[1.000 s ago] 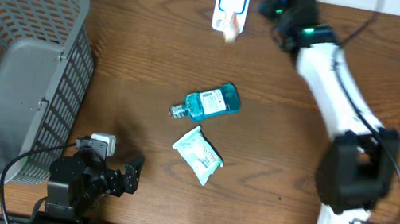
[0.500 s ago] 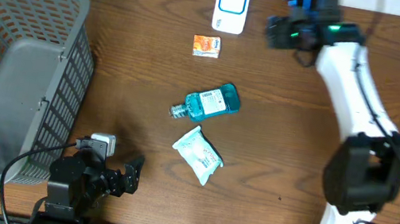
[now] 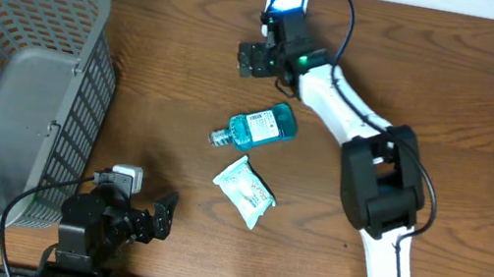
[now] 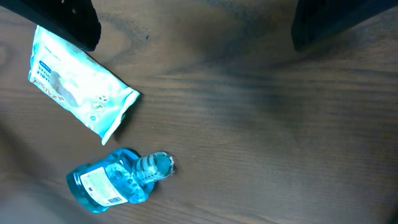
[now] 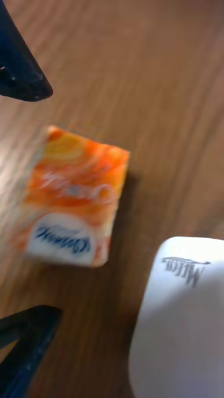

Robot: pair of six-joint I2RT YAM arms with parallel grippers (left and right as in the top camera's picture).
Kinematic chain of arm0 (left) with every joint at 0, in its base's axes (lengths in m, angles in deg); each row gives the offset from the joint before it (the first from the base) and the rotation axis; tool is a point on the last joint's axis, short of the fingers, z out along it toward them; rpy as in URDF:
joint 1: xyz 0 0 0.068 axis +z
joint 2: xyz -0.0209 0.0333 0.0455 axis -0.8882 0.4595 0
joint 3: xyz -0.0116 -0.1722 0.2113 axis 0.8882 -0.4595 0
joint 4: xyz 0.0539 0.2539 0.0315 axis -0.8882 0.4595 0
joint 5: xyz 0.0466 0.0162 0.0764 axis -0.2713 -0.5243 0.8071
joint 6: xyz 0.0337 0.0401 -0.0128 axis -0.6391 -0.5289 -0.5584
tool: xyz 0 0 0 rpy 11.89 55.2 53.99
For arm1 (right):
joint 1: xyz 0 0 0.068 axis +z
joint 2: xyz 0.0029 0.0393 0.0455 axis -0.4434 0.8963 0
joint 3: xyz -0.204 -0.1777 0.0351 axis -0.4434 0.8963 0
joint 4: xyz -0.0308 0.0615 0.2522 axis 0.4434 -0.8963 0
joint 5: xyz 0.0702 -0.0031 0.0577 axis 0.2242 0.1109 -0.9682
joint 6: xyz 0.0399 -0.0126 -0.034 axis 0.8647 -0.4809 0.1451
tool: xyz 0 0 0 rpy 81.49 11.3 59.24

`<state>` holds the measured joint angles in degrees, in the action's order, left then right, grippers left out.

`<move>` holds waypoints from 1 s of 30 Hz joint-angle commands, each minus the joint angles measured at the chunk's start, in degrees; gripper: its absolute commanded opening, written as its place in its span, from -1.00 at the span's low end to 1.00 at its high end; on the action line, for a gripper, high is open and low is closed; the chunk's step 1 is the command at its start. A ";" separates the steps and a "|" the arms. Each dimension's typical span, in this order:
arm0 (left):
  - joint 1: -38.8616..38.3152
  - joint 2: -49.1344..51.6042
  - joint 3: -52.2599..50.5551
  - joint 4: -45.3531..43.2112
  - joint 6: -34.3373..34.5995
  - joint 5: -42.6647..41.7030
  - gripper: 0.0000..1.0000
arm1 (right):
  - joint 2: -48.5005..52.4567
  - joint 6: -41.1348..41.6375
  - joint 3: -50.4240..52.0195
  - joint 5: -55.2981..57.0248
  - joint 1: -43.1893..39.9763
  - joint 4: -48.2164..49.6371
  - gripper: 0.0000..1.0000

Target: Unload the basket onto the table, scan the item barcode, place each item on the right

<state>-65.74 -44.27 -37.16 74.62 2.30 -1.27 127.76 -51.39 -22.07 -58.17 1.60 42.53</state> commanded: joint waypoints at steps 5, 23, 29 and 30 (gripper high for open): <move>0.17 -0.09 -0.55 0.72 0.28 0.33 0.95 | 6.08 6.56 0.07 15.28 5.31 5.66 0.99; 0.17 -0.09 -0.55 0.72 0.28 0.33 0.95 | 4.68 9.90 0.02 21.77 4.83 0.37 -0.25; 0.17 -0.09 -0.55 0.72 0.28 0.33 0.96 | -4.59 9.92 0.02 27.21 1.03 -12.83 -0.28; 0.17 -0.09 -0.55 0.72 0.28 0.35 0.96 | -6.03 9.92 0.02 28.02 0.07 -14.99 -0.28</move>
<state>-65.74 -44.27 -37.14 74.62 2.30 -1.27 128.26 -41.90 -22.47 -35.05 4.73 30.82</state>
